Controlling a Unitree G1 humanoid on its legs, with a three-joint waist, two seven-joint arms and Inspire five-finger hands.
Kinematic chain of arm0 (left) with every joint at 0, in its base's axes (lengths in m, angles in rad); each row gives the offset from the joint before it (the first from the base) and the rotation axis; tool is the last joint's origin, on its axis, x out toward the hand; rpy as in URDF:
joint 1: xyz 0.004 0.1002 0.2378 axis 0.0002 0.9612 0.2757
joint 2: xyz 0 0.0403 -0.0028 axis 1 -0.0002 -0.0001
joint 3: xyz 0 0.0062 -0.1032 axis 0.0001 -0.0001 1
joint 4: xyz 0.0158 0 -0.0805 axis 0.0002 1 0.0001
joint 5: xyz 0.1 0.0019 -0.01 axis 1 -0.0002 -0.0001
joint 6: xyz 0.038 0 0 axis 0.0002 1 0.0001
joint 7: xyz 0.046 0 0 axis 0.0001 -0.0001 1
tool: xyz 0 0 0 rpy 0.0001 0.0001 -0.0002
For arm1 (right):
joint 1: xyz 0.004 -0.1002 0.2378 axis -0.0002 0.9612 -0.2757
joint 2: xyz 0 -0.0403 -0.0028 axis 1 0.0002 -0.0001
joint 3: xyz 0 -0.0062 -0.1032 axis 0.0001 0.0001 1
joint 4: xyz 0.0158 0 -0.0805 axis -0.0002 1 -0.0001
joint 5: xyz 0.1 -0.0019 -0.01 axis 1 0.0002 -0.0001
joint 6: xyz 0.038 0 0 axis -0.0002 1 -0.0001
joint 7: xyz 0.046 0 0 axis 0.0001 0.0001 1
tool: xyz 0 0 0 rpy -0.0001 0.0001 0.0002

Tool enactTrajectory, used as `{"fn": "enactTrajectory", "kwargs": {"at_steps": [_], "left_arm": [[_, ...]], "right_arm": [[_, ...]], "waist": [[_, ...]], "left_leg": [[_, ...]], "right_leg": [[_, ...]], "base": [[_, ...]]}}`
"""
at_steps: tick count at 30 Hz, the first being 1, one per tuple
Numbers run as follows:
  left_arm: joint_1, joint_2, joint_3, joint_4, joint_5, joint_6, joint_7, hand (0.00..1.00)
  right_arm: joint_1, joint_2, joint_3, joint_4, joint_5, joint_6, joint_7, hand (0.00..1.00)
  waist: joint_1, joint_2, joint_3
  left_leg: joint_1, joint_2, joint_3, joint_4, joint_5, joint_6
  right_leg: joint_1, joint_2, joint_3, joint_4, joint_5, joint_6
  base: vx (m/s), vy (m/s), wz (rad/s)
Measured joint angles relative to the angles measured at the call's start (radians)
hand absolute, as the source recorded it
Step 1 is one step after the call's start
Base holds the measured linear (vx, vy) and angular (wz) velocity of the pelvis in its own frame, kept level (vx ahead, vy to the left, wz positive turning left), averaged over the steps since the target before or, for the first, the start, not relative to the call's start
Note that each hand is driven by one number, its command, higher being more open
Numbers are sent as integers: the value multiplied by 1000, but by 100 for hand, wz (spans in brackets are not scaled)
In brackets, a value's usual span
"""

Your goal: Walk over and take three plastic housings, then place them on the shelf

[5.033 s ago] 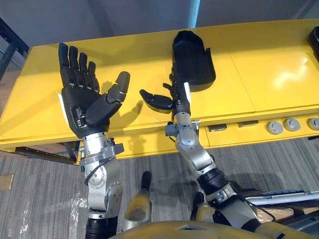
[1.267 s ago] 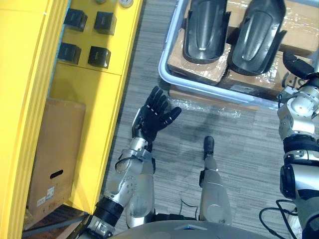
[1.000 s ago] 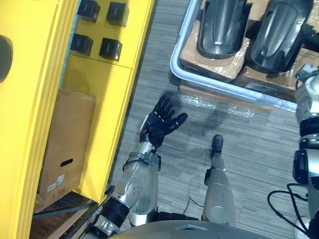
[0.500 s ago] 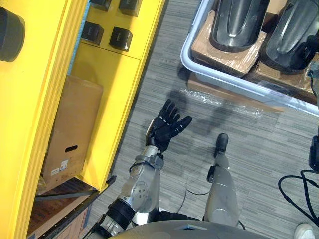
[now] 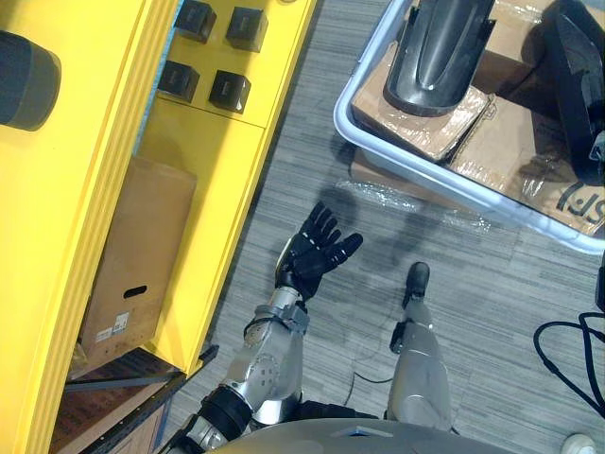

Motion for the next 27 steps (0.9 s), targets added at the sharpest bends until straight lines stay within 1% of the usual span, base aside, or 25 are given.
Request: {"fn": "enactTrajectory", "kwargs": {"at_steps": [2, 4, 5, 7, 8, 10, 12, 15, 17, 18, 20, 22, 23, 24, 25, 27], "left_arm": [[11, 12, 12, -3, -7, 0, 0, 100], [20, 28, 17, -8, -21, 0, 1, 100], [24, 38, 18, -9, -21, 0, 2, 100], [35, 49, 24, -12, -20, 0, 2, 100], [50, 57, 37, -25, -20, 1, 2, 100], [62, 64, 40, -45, -20, 1, 2, 100], [66, 73, 43, -63, -20, 2, 2, 100], [91, 79, 60, -111, -20, 3, 2, 100], [97, 100, 56, -122, -18, 10, 1, 100], [99, 104, 57, -122, -18, 10, 1, 100], [106, 112, 61, -122, -3, 12, 1, 100], [110, 118, 71, -124, 23, 16, -12, 100], [114, 120, 76, -127, 24, 18, -17, 100], [125, 130, 84, -142, 24, 26, -19, 100], [131, 137, 89, -154, 25, 33, -19, 100], [146, 156, 109, -190, 26, 48, -20, 100]], "right_arm": [[5, 12, -19, 0, 19, -6, -22, 0], [23, 19, -39, 0, 32, -25, -33, 0], [39, 25, -40, -1, 32, -47, -44, 0], [46, 47, -39, -1, 30, -74, -59, 0], [49, 62, -38, -8, 28, -100, -72, 0], [69, 64, -36, -13, 14, -129, -109, 0], [81, 65, -34, -14, -26, -145, -154, 0], [101, 66, -32, -59, -69, -182, -203, 0], [122, 65, -21, -113, -95, -242, -269, 0], [129, 65, -15, -134, -95, -249, -285, 0], [179, 65, -12, -215, -107, -290, -332, 0], [212, 65, -12, -260, -168, -334, -371, 0], [223, 65, -12, -276, -180, -346, -377, 0], [254, 66, -12, -315, -199, -369, -387, 0], [271, 66, -13, -334, -212, -377, -392, 0], [317, 66, -16, -382, -252, -401, -400, 0]], "waist": [[-2, -1, -1], [-4, -3, -1], [-4, -4, -2], [-14, -9, -4], [-23, -14, -6], [-26, -15, -5], [-30, -17, -6], [-44, -31, -12], [-54, -39, -16], [-55, -41, -19], [-55, -56, -52], [-59, -75, -71], [-58, -81, -78], [-58, -94, -100], [-59, -101, -109], [-68, -118, -146]], "left_leg": [[16, 2, 3, -7, 1, 0], [29, 5, 3, -15, 2, -1], [40, 5, 4, -21, 3, -1], [51, 5, 5, -25, 3, -1], [54, 6, 7, -27, 3, -1], [69, 6, 8, -39, 8, -1], [87, 6, 7, -41, 8, -1], [89, 7, 5, -48, 13, -1], [111, 8, -1, -61, 19, -1], [117, 9, -1, -65, 19, -1], [120, 13, -5, -75, 20, -2], [145, 13, -12, -87, 20, -2], [150, 13, -12, -91, 20, -2], [150, 13, -14, -95, 20, -2], [150, 13, -17, -97, 20, -2], [154, 13, -28, -109, 20, -2]], "right_leg": [[17, 1, -1, -11, 0, 0], [28, 3, -2, -13, 0, 0], [36, 4, -2, -13, 0, 0], [46, 4, -3, -15, 0, 0], [47, 4, -2, -16, 0, 0], [58, 4, -2, -17, 0, 0], [82, 5, -7, -29, 0, 0], [88, 5, -11, -39, -1, 0], [112, 6, -20, -47, -1, 0], [118, 7, -21, -49, -1, 0], [126, 10, -28, -59, -1, 0], [155, 11, -36, -65, -1, -1], [159, 11, -37, -67, -2, -1], [162, 11, -41, -74, -3, -2], [168, 11, -46, -80, -3, -2], [176, 11, -55, -82, -7, -2]], "base": [[0, 0, 0], [0, 0, 0], [0, 0, 0], [0, 0, 0], [0, 0, 0], [0, 0, 0], [0, 0, 0], [-35, -1, 4], [-13, -6, 7], [-5, -12, 3], [12, -15, 7], [29, -17, 11], [27, -16, 7], [22, -15, 6], [23, -17, 12], [26, -16, 15]]}}
